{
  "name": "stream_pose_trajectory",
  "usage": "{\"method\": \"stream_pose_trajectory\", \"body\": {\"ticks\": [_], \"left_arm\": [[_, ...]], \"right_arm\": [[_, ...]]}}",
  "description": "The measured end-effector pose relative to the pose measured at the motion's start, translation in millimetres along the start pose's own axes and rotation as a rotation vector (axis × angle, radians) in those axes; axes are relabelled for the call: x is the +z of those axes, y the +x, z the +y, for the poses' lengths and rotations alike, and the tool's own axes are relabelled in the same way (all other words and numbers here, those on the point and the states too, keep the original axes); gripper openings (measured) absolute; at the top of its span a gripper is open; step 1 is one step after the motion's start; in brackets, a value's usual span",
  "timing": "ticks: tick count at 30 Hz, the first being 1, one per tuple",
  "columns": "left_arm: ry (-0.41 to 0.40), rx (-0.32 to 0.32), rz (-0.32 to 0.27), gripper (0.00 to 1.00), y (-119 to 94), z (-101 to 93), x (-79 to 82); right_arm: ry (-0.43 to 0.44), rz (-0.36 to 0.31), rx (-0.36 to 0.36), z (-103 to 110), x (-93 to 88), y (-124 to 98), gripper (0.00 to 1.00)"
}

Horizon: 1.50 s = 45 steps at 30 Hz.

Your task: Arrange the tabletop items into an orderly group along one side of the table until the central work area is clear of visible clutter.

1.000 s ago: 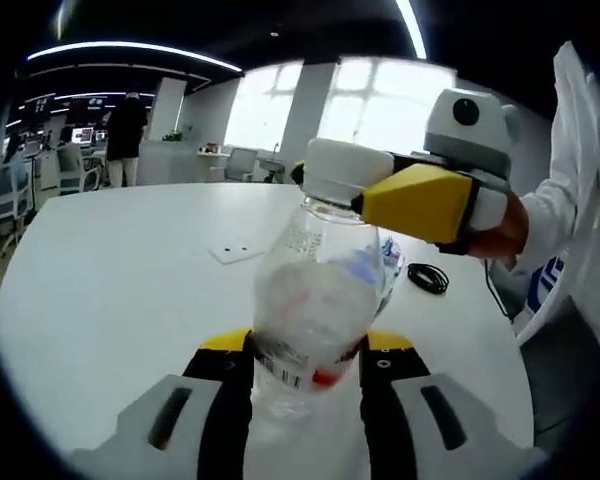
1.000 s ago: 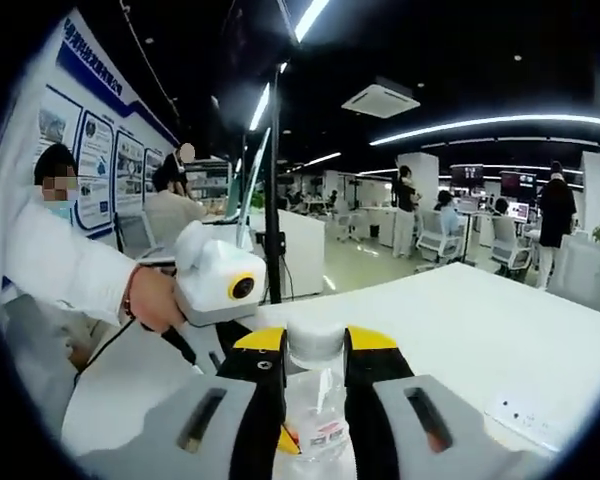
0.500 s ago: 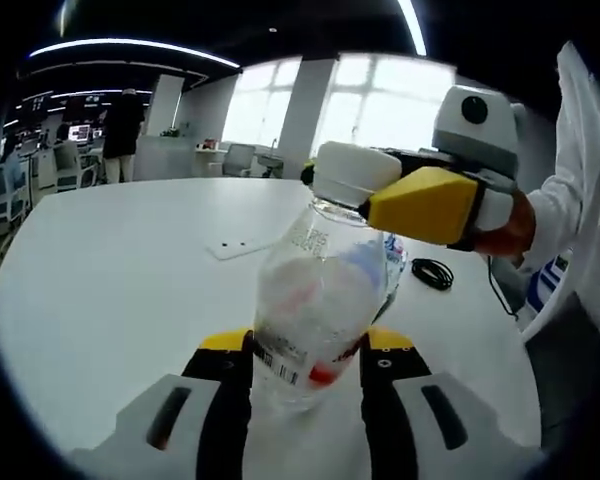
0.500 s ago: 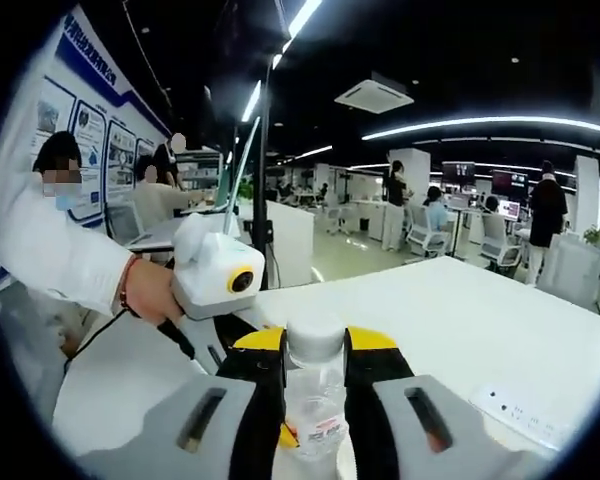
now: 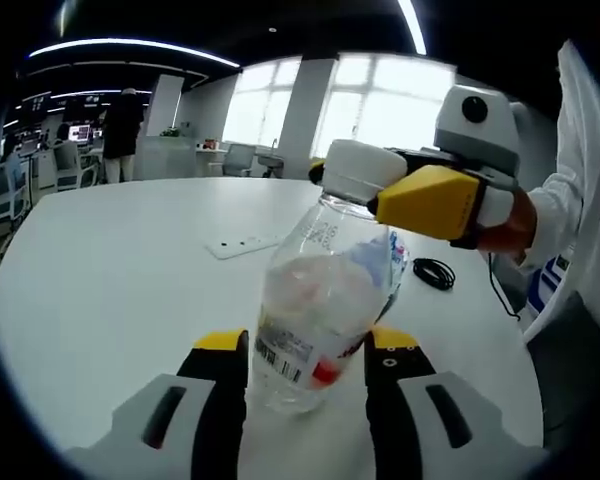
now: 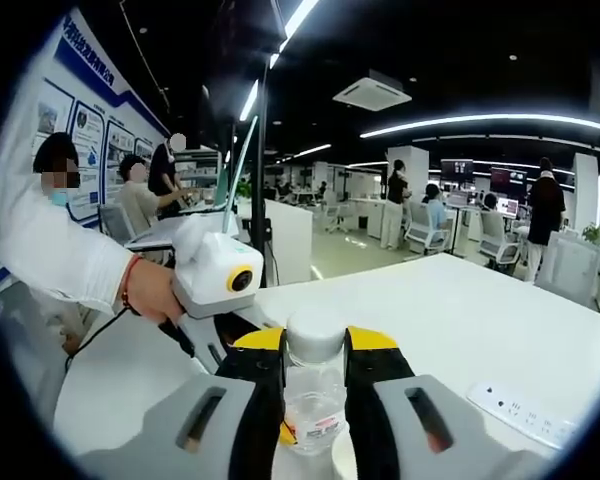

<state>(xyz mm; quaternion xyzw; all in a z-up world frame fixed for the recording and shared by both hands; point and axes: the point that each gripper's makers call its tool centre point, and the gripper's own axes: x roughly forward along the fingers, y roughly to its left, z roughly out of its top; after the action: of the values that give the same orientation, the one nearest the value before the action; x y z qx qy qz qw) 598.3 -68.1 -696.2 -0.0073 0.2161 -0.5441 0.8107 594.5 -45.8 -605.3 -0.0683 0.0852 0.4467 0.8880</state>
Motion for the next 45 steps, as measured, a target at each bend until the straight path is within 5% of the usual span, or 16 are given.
{"method": "stream_pose_trajectory", "body": {"ticks": [17, 23, 45], "left_arm": [[-0.033, 0.017, 0.033, 0.63, -28, -14.1, -12.7], [-0.077, 0.008, 0.063, 0.68, -37, -32.5, -29.1], [-0.154, -0.001, 0.054, 0.78, -60, -106.2, -50.9]], "right_arm": [[0.009, 0.005, 0.005, 2, 0.3, 1, 0.2], [0.017, 0.006, 0.004, 1, 0.2, 1, 0.21], [0.037, 0.03, 0.009, 1, -3.2, -2, 0.21]]}}
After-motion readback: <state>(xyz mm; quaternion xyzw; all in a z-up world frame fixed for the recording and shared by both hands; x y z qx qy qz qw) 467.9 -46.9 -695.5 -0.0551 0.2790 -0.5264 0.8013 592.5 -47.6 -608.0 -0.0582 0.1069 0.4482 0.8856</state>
